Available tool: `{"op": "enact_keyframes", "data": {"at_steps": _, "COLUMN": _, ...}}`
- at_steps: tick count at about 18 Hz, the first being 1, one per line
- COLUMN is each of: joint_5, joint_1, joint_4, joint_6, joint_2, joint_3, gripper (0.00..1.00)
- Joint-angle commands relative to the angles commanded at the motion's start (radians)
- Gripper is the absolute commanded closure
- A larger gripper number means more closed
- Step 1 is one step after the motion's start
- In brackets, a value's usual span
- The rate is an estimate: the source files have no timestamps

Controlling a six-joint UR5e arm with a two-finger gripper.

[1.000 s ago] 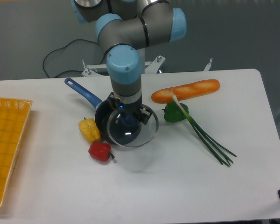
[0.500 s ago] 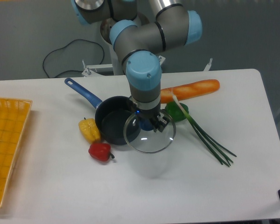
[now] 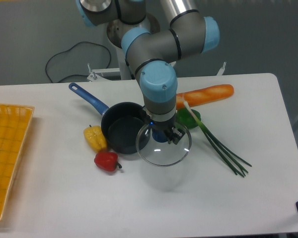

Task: Open the lid
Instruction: 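Lift the glass lid off the saucepan and move it beside the pan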

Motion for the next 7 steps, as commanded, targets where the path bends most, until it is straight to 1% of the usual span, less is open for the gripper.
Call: {"op": "enact_keyframes", "data": {"at_steps": 7, "joint_5": 0.0, "joint_1": 0.005, "joint_4": 0.0, "joint_6": 0.0, "joint_2": 0.002, "joint_3": -0.005, "gripper": 0.48}}
